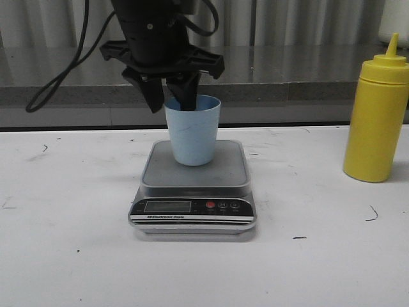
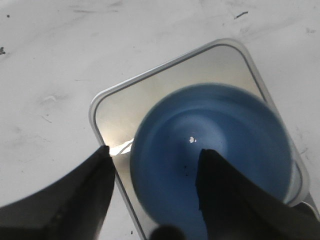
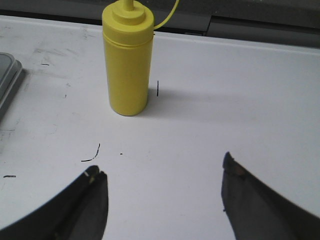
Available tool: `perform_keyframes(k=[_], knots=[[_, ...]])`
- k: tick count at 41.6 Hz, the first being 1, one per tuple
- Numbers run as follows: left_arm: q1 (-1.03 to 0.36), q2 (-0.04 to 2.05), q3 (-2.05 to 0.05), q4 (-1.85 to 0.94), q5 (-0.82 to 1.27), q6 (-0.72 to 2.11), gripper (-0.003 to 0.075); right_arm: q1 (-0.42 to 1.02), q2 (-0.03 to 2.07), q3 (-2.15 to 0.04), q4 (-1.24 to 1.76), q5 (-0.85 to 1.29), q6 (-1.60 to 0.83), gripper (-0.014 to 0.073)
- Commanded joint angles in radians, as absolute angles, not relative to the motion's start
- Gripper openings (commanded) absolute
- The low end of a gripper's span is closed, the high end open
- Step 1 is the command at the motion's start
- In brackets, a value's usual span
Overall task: Pour seasoning into cup on scale with both arms
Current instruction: 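Open the left gripper and withdraw it upward from the cup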
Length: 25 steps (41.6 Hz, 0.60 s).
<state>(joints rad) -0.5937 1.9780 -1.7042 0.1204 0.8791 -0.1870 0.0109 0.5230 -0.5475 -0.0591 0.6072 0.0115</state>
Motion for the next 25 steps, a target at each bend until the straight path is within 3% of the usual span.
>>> perform_keyframes(k=[1, 12, 25], knots=[[-0.596, 1.838, -1.736, 0.116, 0.855, -0.18, 0.0386, 0.006, 0.532, -0.574, -0.071, 0.537, 0.0, 0.0509], [-0.596, 1.592, -1.667, 0.09, 0.874, -0.103, 0.0385, 0.006, 0.532, -0.574, -0.071, 0.537, 0.0, 0.0509], [-0.596, 1.256, -1.337, 0.083, 0.819, -0.087, 0.0385, 0.006, 0.532, -0.574, -0.071, 0.537, 0.0, 0.0509]])
